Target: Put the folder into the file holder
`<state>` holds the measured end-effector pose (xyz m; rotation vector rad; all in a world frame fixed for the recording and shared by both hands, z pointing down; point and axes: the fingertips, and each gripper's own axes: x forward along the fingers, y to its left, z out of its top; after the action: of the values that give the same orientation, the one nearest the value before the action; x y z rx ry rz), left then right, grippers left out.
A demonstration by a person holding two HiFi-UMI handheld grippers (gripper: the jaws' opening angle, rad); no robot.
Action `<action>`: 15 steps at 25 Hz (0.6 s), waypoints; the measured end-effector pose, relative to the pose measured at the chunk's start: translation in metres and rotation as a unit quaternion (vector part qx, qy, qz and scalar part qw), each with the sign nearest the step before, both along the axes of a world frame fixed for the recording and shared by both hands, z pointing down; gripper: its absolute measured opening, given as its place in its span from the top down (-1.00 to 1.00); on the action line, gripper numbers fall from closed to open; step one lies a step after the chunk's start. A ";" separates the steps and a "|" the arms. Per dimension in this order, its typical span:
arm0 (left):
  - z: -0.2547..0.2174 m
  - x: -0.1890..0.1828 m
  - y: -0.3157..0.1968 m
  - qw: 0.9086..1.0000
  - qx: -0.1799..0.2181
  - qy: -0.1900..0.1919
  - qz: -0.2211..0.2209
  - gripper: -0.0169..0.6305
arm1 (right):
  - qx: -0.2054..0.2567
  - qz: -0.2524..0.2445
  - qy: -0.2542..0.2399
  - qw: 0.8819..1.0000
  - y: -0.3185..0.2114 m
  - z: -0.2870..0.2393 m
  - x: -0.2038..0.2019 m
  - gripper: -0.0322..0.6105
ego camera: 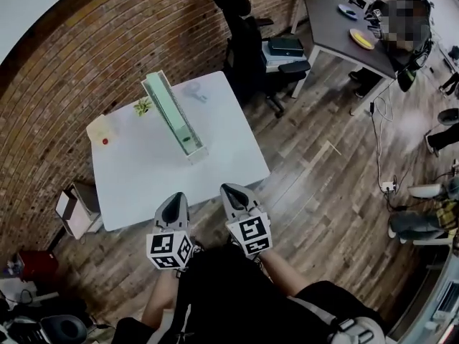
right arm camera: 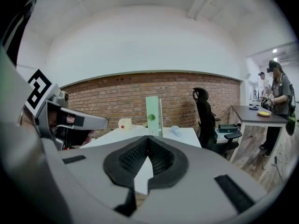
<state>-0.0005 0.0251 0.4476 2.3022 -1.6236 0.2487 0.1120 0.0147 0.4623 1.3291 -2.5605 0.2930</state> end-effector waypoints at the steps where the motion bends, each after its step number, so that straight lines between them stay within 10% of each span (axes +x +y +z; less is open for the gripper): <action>1: -0.012 -0.005 -0.001 1.000 0.013 0.001 -0.003 0.88 | 0.010 0.002 -0.005 1.000 -0.001 -0.011 -0.004 0.87; 10: -0.144 -0.056 0.004 0.985 0.171 -0.015 -0.022 0.88 | 0.124 0.038 -0.025 0.991 -0.020 -0.124 -0.033 0.87; 15: -0.164 -0.077 0.008 0.981 0.193 -0.027 -0.018 0.88 | 0.163 0.041 -0.025 0.985 -0.011 -0.161 -0.049 0.87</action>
<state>-0.0777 0.0336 0.2838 2.5584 -1.8781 -0.0176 0.0629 0.0032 0.3011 1.5585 -2.6843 -0.0850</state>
